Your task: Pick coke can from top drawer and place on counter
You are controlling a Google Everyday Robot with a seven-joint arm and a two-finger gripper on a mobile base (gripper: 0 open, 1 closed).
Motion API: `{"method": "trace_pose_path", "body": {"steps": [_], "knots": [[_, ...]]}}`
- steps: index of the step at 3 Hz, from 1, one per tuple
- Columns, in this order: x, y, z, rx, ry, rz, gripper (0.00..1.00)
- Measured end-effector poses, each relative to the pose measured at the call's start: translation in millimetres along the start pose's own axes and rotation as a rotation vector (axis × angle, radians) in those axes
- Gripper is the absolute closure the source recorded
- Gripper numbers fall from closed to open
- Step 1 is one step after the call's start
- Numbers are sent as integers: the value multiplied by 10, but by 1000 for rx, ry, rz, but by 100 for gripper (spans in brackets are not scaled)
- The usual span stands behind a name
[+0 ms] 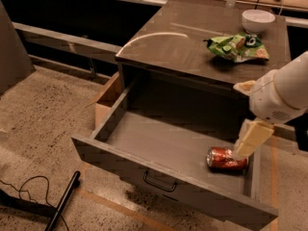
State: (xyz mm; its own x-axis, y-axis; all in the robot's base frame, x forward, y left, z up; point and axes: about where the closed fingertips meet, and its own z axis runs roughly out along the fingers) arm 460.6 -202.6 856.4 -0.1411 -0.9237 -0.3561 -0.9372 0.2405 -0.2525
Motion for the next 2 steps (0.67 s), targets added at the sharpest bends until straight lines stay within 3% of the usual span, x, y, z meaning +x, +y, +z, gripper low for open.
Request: {"method": "trace_pose_path", "body": {"steps": [1,2], "knots": [[139,-127,866,30,-28,8,0],[293,-267,1351,38,-21,26,0]]}}
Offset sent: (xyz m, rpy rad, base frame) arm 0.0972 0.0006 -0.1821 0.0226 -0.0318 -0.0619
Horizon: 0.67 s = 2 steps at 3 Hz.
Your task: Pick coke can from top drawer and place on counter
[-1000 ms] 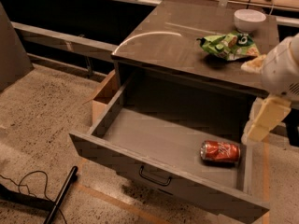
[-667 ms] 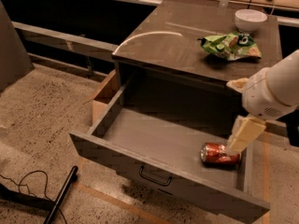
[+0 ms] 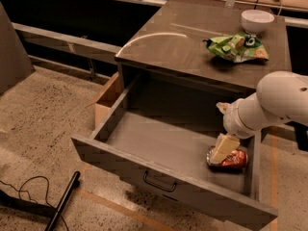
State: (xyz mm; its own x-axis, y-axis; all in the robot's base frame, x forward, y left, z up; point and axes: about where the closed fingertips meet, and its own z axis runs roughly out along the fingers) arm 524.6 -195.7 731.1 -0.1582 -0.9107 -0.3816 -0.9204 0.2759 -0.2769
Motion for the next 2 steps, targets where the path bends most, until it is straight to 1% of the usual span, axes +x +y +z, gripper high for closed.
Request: {"method": "trace_pose_path", "body": {"steps": [1,2], "knots": [[201,-10,398,-20,27,23,0],[417,47,668,-52,57,53,0]]}}
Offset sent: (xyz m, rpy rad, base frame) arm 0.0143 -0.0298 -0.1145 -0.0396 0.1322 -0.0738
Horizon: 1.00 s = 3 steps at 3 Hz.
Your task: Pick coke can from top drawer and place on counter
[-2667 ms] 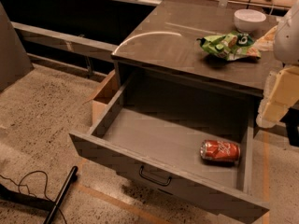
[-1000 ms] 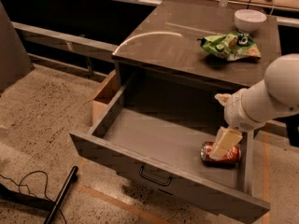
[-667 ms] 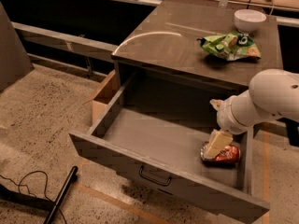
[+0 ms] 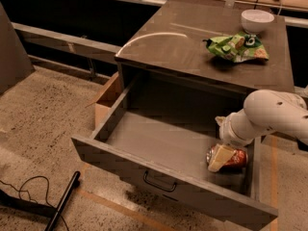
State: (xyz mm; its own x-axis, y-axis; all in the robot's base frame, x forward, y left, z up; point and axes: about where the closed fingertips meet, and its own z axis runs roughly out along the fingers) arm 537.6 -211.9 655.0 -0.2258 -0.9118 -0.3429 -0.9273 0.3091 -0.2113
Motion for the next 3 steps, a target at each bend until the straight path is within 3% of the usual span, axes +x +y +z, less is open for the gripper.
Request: {"method": "trace_pose_path", "body": {"steps": [1,2,3], "knots": [[196,84,208,-36,35,26,0],[372,176,345,-80,35,39,16],[480,250,410,-117,22,38,47]]}}
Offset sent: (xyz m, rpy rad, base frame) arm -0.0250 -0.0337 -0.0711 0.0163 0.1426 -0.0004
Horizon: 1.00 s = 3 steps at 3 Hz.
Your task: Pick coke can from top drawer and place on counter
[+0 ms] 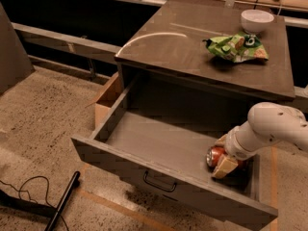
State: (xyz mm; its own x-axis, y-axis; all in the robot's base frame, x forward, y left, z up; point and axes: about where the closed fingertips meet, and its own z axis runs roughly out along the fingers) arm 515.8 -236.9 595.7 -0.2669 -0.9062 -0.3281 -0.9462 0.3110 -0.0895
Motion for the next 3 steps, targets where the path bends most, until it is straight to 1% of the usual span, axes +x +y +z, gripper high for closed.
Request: {"method": "trace_pose_path", "body": {"steps": [2,3], "knots": [[-31,-9,-89,0,0,0,93],[-407,-60,-509,38,-76,-8,100]]}}
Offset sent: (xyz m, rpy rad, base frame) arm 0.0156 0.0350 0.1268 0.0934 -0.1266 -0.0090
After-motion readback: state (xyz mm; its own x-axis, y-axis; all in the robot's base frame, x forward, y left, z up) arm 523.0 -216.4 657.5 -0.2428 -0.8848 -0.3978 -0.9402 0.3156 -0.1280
